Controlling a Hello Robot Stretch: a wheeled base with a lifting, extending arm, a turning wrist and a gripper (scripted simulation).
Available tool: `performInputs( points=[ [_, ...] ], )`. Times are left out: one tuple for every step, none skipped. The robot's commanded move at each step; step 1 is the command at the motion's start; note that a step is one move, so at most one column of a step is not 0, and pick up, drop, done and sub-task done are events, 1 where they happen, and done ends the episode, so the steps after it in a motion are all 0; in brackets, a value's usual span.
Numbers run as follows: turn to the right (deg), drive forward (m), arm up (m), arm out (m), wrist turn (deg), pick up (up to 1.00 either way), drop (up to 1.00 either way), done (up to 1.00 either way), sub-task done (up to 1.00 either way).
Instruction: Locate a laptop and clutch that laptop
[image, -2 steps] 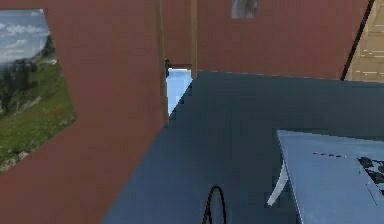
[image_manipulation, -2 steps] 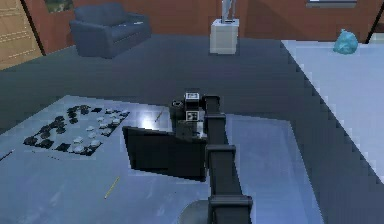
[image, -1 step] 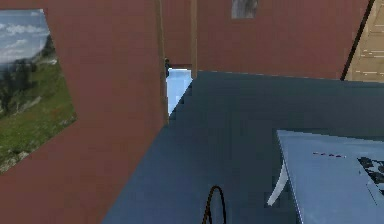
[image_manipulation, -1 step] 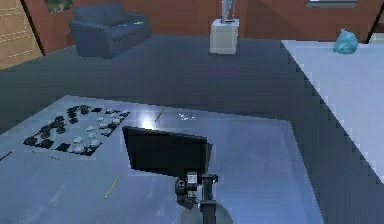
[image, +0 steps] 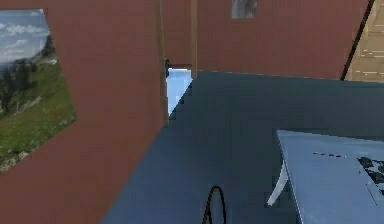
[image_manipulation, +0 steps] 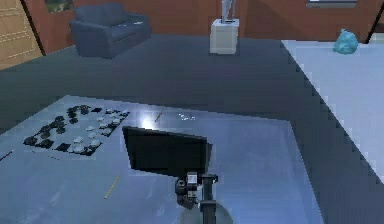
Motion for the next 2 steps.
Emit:
performInputs(
  points=[
    [0.0,0.0,0.1,0.0,0.0,0.0,0.0,0.0,0.0],
    [0.0,0.0,0.0,0.0,0.0,0.0,0.0,1.0,0.0]
  ],
)
